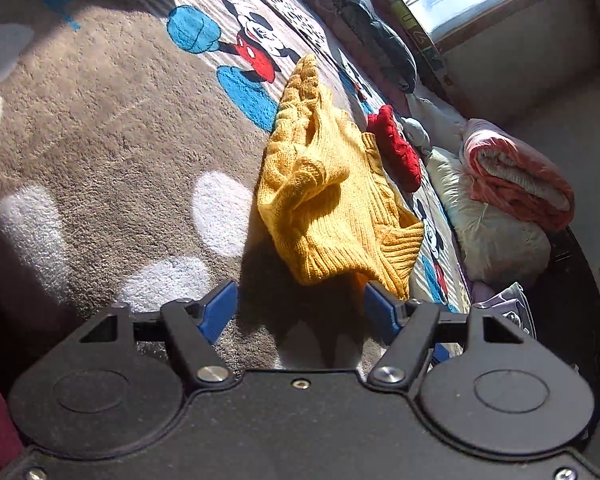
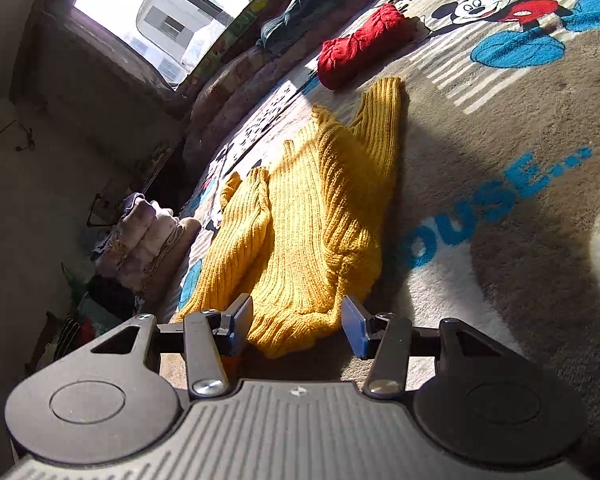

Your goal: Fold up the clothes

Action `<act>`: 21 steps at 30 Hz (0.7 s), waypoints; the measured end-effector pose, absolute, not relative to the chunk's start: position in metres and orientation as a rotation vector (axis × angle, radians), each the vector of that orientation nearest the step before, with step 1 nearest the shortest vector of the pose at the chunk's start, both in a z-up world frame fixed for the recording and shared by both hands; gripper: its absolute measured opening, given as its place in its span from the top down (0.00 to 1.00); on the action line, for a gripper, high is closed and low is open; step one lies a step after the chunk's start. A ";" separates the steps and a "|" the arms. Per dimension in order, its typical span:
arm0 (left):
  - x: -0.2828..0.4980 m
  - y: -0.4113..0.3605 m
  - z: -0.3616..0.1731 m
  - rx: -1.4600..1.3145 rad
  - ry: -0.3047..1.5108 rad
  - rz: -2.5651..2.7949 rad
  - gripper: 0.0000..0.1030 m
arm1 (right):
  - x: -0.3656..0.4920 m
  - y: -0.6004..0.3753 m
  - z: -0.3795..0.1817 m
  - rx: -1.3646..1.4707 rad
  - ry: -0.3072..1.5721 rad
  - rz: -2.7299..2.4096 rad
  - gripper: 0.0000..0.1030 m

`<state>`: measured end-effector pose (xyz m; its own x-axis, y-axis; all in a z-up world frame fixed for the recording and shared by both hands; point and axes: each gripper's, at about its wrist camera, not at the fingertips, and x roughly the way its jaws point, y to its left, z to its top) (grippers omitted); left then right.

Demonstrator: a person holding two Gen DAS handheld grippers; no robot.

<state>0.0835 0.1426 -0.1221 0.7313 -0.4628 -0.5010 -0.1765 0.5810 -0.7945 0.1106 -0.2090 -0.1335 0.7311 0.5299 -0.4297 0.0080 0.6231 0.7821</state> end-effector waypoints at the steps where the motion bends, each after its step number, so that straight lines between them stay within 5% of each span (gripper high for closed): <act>1: 0.093 0.143 -0.129 -1.011 0.749 -0.189 0.33 | 0.115 -0.209 -0.145 0.908 0.720 0.293 0.47; 9: 0.123 0.121 -0.147 -1.040 0.735 -0.111 0.35 | 0.128 -0.196 -0.182 1.052 0.690 0.218 0.46; 10: 0.125 0.119 -0.146 -1.039 0.735 -0.107 0.38 | 0.131 -0.194 -0.183 1.058 0.690 0.221 0.48; 12: 0.134 0.117 -0.145 -1.035 0.757 -0.125 0.75 | 0.139 -0.187 -0.184 1.063 0.697 0.249 0.64; 13: 0.137 0.115 -0.141 -0.994 0.762 -0.131 0.81 | 0.136 -0.184 -0.175 1.016 0.670 0.248 0.83; 18: 0.120 0.104 -0.102 -0.604 0.690 -0.172 0.85 | 0.116 -0.177 -0.141 0.764 0.576 0.242 0.89; 21: 0.114 0.109 -0.146 -0.607 0.759 -0.135 0.85 | 0.105 -0.179 -0.158 0.667 0.613 0.226 0.92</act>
